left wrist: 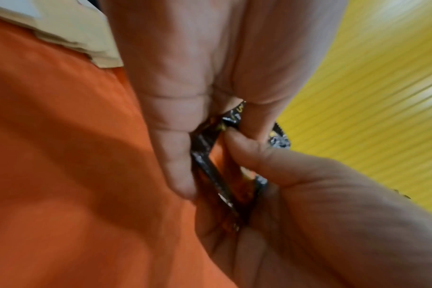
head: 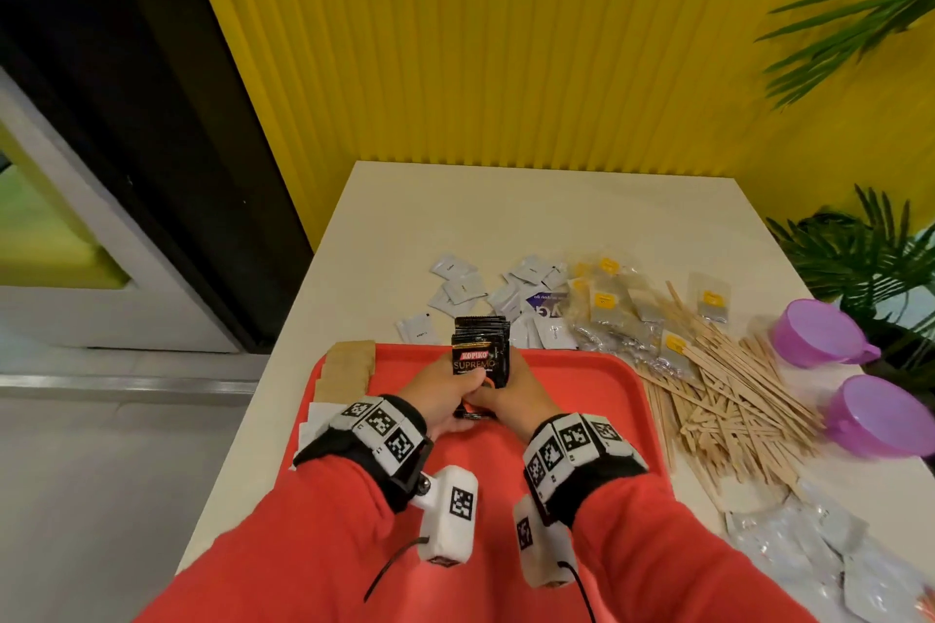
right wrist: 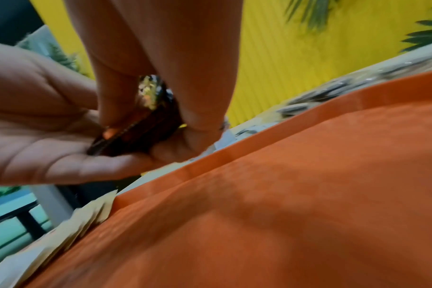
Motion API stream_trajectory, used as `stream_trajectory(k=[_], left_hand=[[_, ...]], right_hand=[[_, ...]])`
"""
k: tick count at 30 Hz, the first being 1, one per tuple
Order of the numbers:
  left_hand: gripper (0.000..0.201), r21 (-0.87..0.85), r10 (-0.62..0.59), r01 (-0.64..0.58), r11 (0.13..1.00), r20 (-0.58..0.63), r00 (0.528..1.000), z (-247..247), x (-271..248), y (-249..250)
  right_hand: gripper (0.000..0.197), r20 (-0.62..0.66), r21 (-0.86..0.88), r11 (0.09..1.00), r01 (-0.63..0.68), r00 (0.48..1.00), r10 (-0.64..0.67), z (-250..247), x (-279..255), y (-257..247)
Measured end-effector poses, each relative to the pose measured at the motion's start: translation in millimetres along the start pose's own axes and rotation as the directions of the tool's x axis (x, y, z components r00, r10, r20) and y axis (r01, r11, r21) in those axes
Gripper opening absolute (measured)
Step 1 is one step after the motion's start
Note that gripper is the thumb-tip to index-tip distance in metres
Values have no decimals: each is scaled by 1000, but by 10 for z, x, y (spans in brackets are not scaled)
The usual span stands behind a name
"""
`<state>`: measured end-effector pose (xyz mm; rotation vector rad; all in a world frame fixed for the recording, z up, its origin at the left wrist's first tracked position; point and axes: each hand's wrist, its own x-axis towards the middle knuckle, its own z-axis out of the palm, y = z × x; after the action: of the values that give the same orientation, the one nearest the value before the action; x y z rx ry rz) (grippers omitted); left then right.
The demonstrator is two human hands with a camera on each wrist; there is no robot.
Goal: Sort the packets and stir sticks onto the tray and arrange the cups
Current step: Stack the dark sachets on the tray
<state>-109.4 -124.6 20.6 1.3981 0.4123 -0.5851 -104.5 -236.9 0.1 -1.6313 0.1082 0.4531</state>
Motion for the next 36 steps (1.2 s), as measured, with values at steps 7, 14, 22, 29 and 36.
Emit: stream_trajectory(k=[7, 14, 22, 29, 36], left_hand=[[33, 273, 182, -146, 951, -109, 977, -376, -41, 27], [29, 506, 227, -180, 844, -32, 973, -690, -43, 163], [61, 880, 132, -94, 465, 36, 991, -1125, 193, 547], [47, 973, 157, -107, 203, 76, 985, -1220, 317, 645], [75, 983, 146, -121, 141, 100, 984, -1284, 395, 642]], right_hand=[[59, -10, -164, 986, -10, 1000, 9, 459, 62, -66], [59, -74, -223, 971, -86, 995, 71, 668, 197, 21], [54, -95, -415, 901, -125, 991, 93, 938, 357, 43], [55, -299, -669, 677, -306, 945, 132, 1119, 412, 41], [61, -315, -668, 676, -312, 941, 123, 1214, 399, 99]])
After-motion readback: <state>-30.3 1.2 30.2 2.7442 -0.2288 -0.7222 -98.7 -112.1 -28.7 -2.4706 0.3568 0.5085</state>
